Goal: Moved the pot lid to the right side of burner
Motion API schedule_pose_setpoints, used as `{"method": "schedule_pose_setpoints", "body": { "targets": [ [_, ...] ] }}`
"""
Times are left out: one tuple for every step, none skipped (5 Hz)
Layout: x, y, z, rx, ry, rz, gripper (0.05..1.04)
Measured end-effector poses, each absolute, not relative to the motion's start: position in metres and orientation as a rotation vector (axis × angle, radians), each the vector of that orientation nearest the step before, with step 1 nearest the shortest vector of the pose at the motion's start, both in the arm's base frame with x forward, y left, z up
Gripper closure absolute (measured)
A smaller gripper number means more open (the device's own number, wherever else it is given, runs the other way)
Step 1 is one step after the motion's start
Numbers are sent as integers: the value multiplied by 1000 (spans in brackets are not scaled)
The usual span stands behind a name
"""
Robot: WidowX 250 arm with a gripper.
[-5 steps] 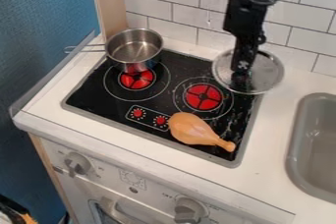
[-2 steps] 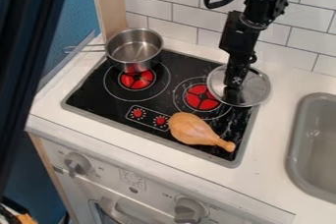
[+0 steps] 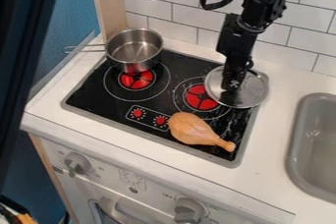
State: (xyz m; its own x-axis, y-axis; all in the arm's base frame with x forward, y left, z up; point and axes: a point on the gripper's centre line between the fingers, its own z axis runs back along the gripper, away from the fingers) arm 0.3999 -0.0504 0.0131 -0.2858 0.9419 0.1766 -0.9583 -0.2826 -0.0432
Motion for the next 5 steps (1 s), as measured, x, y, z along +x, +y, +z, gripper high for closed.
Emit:
{"method": "schedule_pose_setpoints", "body": {
  "targets": [
    [400,-50,15,148,-193,1862,157],
    [400,-53,19,151,-173,1858,79],
    [402,-58,38,117,-162,1845,83],
    [401,-57,76,50,-165,1838,83],
    [397,-46,107,-34,-148,1904,83]
  ]
}}
